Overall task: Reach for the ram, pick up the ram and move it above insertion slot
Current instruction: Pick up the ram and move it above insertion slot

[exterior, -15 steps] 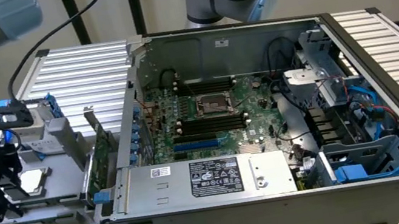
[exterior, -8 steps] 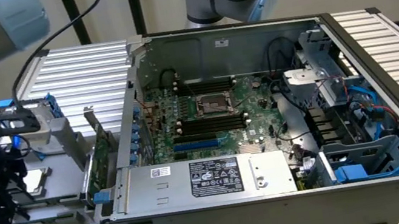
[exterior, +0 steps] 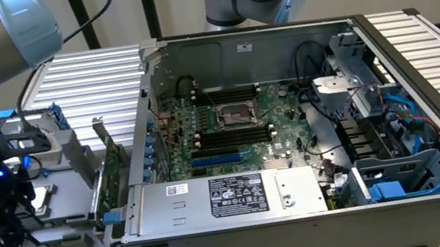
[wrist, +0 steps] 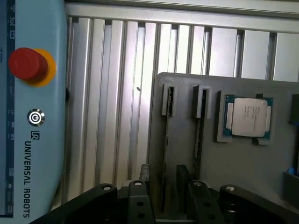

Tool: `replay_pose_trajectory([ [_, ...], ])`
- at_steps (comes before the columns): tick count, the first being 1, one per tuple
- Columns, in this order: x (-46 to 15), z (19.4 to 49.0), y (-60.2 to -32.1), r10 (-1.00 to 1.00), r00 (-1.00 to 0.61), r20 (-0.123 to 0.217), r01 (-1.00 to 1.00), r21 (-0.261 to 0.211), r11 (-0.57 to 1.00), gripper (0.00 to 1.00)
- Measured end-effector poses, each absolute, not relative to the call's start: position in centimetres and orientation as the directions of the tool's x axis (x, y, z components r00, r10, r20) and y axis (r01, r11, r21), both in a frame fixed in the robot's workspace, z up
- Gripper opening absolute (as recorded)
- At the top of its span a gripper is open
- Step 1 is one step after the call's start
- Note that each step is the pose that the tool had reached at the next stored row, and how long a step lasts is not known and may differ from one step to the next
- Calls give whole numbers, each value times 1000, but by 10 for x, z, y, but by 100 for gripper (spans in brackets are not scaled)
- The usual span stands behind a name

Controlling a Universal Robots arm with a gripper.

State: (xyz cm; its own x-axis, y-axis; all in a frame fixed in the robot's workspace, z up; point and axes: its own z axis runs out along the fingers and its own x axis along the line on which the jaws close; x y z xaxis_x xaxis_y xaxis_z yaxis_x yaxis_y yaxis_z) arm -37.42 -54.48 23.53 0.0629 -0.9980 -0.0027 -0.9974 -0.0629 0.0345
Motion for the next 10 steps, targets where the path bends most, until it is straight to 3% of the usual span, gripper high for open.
replay_pose_trajectory([
  [10, -377, 217, -545, -998, 62, -3, -997, 34, -62, 36],
])
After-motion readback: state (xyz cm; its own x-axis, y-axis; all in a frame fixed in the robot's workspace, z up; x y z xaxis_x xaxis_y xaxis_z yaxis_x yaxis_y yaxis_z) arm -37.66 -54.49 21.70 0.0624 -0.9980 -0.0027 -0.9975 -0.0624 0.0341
